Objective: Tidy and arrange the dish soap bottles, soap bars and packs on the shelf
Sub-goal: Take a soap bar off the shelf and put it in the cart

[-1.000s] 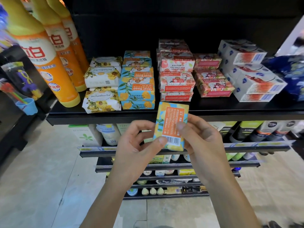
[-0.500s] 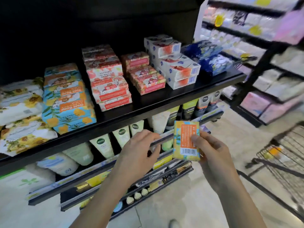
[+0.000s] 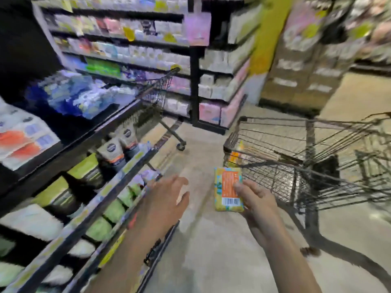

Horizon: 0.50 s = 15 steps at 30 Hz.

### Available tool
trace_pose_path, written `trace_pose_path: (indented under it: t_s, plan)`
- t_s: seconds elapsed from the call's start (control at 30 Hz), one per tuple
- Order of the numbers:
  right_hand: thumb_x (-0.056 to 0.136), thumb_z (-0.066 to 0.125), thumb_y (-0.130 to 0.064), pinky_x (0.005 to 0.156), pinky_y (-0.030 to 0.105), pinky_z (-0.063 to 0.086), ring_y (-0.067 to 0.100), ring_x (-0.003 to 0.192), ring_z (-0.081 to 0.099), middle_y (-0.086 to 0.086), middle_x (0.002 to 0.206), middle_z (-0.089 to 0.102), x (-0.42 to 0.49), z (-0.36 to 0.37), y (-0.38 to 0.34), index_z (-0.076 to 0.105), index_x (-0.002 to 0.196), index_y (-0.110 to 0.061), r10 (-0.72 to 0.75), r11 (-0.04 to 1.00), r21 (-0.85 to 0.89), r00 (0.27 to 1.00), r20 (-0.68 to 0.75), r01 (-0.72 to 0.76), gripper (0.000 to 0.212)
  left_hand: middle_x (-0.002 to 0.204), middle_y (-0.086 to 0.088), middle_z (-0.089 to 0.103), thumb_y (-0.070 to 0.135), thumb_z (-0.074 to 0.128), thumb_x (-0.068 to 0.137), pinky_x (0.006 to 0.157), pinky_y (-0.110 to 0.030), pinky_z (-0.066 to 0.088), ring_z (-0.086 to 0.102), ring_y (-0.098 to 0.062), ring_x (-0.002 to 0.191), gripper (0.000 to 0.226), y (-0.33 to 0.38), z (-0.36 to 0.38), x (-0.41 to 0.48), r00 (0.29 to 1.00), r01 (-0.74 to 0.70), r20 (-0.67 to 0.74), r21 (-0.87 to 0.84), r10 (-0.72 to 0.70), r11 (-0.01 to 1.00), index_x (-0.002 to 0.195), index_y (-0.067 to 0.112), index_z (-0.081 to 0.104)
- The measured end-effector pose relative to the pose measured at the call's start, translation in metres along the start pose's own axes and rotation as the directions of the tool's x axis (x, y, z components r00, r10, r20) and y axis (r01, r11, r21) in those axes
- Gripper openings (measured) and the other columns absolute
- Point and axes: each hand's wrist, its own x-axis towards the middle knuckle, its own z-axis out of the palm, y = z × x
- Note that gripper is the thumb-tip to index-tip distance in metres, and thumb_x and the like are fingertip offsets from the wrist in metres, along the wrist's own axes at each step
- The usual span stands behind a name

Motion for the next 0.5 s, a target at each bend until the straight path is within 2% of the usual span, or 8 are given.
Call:
trace_pose_path:
  t_s: [0.1,0.23,0.37,0.5]
  plan:
    - [0.092,0.069,-0.005,0.062,0.027,0.059,0.016,0.074,0.072,0.015,0.099,0.077,0.022,-0.039,-0.02,0.072,0.11,-0.002,-0.016,1.0,0.017,0.997,-0.076,0.018,0.019,0.093,0.005,0.07,0.034,0.057,0.085,0.064,-0.029,0.05,0.069,-0.02,0.079,0.023,0.029,0.024,0.04,0.998,-0.067,0.003,-0.033,0.068,0.997,0.099,0.022,0.072]
    - [0.093,0.068,-0.004,0.056,0.025,0.058,0.015,0.07,0.074,0.012,0.093,0.078,0.055,-0.074,-0.045,0.073,0.104,-0.005,-0.043,0.999,0.025,0.987,-0.153,0.048,0.012,0.111,0.004,0.069,0.027,0.067,0.094,0.071,-0.035,0.055,0.069,-0.024,0.092,0.023,0.051,0.05,0.101,0.984,-0.143,0.104,-0.029,0.145,0.989,0.115,0.02,0.07]
    - [0.093,0.068,-0.005,0.056,0.025,0.059,0.016,0.071,0.074,0.014,0.095,0.079,0.106,-0.092,-0.068,0.072,0.107,-0.003,-0.056,0.997,0.043,0.975,-0.215,0.067,0.014,0.121,0.006,0.064,0.032,0.058,0.1,0.076,-0.029,0.044,0.064,-0.02,0.102,0.029,0.068,0.076,0.167,0.972,-0.19,0.136,-0.025,0.191,0.982,0.126,0.021,0.065]
    - [0.092,0.069,-0.005,0.054,0.025,0.059,0.016,0.069,0.074,0.013,0.094,0.079,0.177,-0.1,-0.086,0.071,0.107,-0.004,-0.043,0.996,0.062,0.964,-0.264,0.061,0.014,0.114,0.003,0.067,0.032,0.06,0.099,0.072,-0.032,0.042,0.064,-0.023,0.095,0.026,0.066,0.112,0.244,0.966,-0.208,0.144,-0.056,0.214,0.977,0.12,0.019,0.068]
